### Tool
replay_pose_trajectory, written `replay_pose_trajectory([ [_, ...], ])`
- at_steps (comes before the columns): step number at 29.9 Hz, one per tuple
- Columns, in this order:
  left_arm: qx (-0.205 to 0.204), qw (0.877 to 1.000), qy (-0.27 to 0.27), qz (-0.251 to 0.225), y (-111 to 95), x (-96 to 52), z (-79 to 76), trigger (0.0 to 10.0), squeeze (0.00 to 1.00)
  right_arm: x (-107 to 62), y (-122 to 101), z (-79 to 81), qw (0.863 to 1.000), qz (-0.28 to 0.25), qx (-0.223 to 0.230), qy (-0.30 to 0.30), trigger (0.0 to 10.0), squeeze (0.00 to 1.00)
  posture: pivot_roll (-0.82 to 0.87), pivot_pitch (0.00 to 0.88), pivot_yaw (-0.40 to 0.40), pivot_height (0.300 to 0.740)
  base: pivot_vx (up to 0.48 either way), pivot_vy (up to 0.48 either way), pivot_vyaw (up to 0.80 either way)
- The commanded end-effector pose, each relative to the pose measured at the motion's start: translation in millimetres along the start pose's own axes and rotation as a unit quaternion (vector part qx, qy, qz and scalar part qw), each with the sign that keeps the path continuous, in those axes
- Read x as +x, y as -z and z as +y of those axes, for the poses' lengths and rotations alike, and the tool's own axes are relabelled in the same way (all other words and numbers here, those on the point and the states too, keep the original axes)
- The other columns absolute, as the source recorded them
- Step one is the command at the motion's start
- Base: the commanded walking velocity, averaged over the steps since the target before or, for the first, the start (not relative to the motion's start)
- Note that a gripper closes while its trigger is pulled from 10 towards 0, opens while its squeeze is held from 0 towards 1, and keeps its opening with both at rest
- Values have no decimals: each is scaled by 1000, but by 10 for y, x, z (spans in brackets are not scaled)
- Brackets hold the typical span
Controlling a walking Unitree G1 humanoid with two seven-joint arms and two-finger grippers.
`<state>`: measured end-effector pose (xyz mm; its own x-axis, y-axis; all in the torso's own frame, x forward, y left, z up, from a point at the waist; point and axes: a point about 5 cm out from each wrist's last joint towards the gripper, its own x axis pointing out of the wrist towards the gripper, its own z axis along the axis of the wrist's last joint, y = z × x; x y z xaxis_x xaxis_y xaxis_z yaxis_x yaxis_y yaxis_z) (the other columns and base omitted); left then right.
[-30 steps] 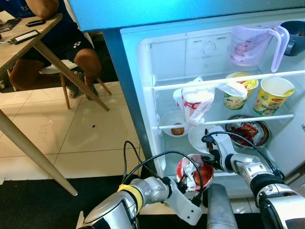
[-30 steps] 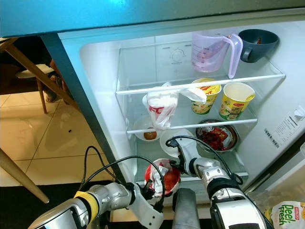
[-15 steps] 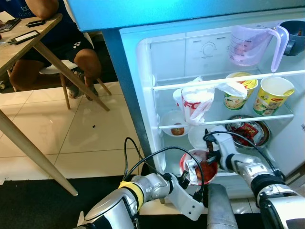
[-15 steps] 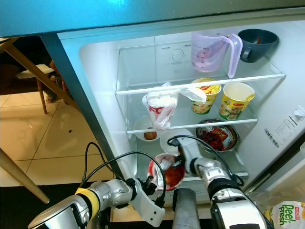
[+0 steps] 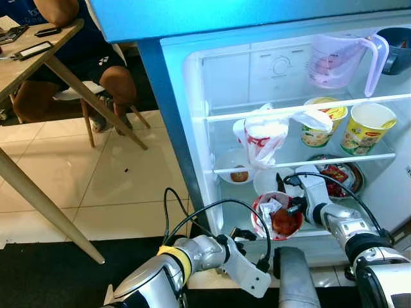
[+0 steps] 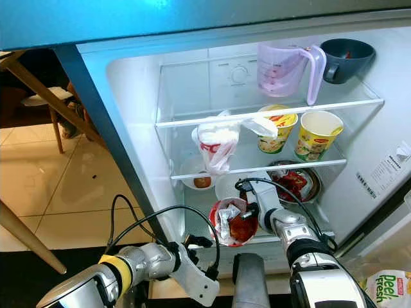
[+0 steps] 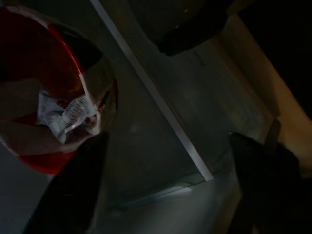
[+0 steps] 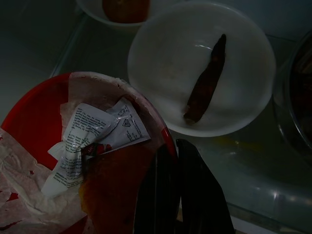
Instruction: Restocking fridge
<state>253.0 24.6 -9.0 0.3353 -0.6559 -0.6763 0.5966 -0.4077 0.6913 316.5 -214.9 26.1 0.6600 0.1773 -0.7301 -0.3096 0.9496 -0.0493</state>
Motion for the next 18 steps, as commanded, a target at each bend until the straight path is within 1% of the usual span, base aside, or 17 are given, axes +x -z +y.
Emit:
replay_pose_trajectory([
  [1,-39,999,17,4,84,-60,-107,10000,1000,8,-61,23,1000,-17,3,-1,0,0,-108,9,83,449,0,0,0],
  [2,-64,998,16,-6,73,-66,-96,10000,1000,6,-47,15,1000,-15,4,2,0,0,-108,9,83,449,0,0,0],
  [3,-64,998,16,-6,73,-66,-96,10000,1000,6,-47,15,1000,-15,4,2,0,0,-108,9,83,449,0,0,0],
  [4,-86,996,12,-15,69,-74,-78,10000,1000,4,-33,6,1000,-12,5,5,0,0,-108,9,83,449,0,0,0],
  [5,-86,996,12,-15,69,-74,-78,10000,1000,4,-33,6,1000,-12,5,5,0,0,-108,9,83,449,0,0,0],
  [8,-142,989,-5,-38,61,-97,-30,10000,1000,0,-1,-15,1000,-7,11,12,0,0,-103,12,82,449,0,0,0],
  [9,-142,989,-5,-38,61,-97,-30,10000,1000,0,-1,-15,1000,-7,11,12,0,0,-103,12,82,449,0,0,0],
  [10,-159,986,-9,-46,60,-108,-14,10000,1000,-2,9,-21,1000,-6,14,15,0,0,-103,12,82,449,0,0,0],
  [11,-159,986,-9,-46,60,-108,-14,10000,1000,-2,9,-21,1000,-6,14,15,0,0,-103,12,82,449,0,0,0],
  [12,-178,982,-17,-55,65,-122,9,10000,1000,-3,16,-26,1000,-6,17,17,0,0,-103,12,81,449,0,0,0],
  [13,-178,982,-17,-55,65,-122,9,10000,1000,-3,16,-26,1000,-6,17,17,0,0,-103,12,81,449,0,0,0],
  [14,-205,976,-25,-65,78,-144,39,10000,1000,-3,25,-29,1000,-6,22,18,0,0,-103,13,83,449,0,0,0],
  [15,-205,976,-25,-65,78,-144,39,10000,1000,-3,25,-29,1000,-6,22,18,0,0,-103,13,83,449,0,0,0],
  [16,-234,969,-37,-75,95,-167,71,10000,106,-3,34,-31,999,-6,28,18,0,0,-103,12,82,449,0,0,0],
  [17,-234,969,-37,-75,95,-167,71,10000,106,-3,34,-31,999,-6,28,18,0,0,-103,12,82,449,0,0,0],
  [18,-260,961,-46,-83,111,-188,96,10000,0,-4,41,-33,999,-6,32,18,0,0,-100,13,82,449,0,0,0],
])
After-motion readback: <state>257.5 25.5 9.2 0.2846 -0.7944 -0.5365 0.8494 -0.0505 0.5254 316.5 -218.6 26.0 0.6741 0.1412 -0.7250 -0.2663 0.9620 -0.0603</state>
